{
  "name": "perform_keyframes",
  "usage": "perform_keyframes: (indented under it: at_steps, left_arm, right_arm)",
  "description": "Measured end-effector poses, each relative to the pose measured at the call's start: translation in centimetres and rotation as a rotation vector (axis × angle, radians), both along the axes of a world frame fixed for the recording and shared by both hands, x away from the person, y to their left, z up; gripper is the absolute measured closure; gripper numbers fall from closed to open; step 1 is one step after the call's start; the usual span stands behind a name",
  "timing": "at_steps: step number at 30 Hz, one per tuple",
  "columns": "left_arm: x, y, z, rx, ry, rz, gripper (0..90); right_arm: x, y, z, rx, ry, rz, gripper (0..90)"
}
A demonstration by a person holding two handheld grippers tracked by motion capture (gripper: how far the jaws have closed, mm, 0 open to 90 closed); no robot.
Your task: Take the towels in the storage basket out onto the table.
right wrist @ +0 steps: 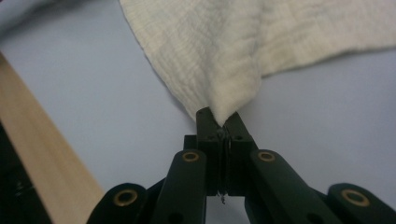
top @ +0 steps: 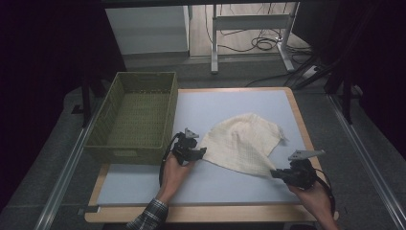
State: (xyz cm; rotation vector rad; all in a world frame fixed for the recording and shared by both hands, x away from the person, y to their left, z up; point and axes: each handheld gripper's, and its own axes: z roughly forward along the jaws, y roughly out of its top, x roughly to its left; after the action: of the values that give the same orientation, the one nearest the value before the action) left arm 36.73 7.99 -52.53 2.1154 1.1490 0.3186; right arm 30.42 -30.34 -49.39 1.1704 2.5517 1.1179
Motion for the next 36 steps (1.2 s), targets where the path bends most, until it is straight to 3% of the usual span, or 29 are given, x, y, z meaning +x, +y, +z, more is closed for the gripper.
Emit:
perform_keyframes:
  at_steps: [2, 3, 6, 8, 10, 14, 20, 22, 24, 29, 36]
  left_arm:
    - [-0.4, -0.6, -0.5, 0.033, 0.017, -0.025, 57.6]
    - [-0.8, -0.8, -0.6, 0.046, -0.009, -0.033, 59.1]
    - [-1.3, -0.8, -0.5, 0.026, 0.004, -0.069, 81.8]
    - [-1.4, -0.8, -0.3, 0.038, 0.013, -0.083, 87.4]
    - [-1.9, -0.6, 0.0, 0.029, 0.018, -0.097, 87.8]
    - [-3.3, 0.2, 0.6, 0.014, 0.019, -0.116, 87.5]
    - [-6.2, 1.6, 0.6, -0.016, 0.058, -0.158, 86.3]
    - [-6.9, 1.9, 0.6, -0.029, 0.071, -0.168, 78.7]
    - [-7.3, 2.1, 0.9, -0.018, 0.036, -0.155, 66.3]
    - [-5.2, 1.3, 2.3, -0.013, -0.022, -0.120, 57.1]
    - [-0.3, -1.5, 3.1, -0.007, -0.039, -0.107, 57.3]
  right_arm:
    - [-0.5, -0.6, -0.4, 0.003, 0.014, -0.008, 87.2]
    - [-0.7, -0.8, -0.6, 0.003, 0.018, -0.011, 86.9]
    - [-1.0, -1.4, -1.6, 0.008, 0.035, -0.030, 80.1]
    - [-1.0, -1.4, -2.0, 0.017, 0.041, -0.034, 82.2]
    - [-1.2, -1.3, -2.1, 0.019, 0.033, -0.028, 86.7]
    - [-2.1, -1.0, -1.5, 0.028, 0.020, -0.008, 87.5]
    - [-4.3, -0.9, -1.0, 0.020, 0.029, 0.025, 87.6]
    - [-5.2, -1.2, -1.0, 0.012, 0.045, 0.037, 87.0]
    - [-5.8, -1.7, -0.8, -0.001, 0.044, 0.033, 81.0]
    - [-4.7, -2.9, 0.1, -0.019, -0.009, -0.025, 73.8]
    - [0.9, -2.9, 0.2, -0.033, -0.055, -0.100, 73.4]
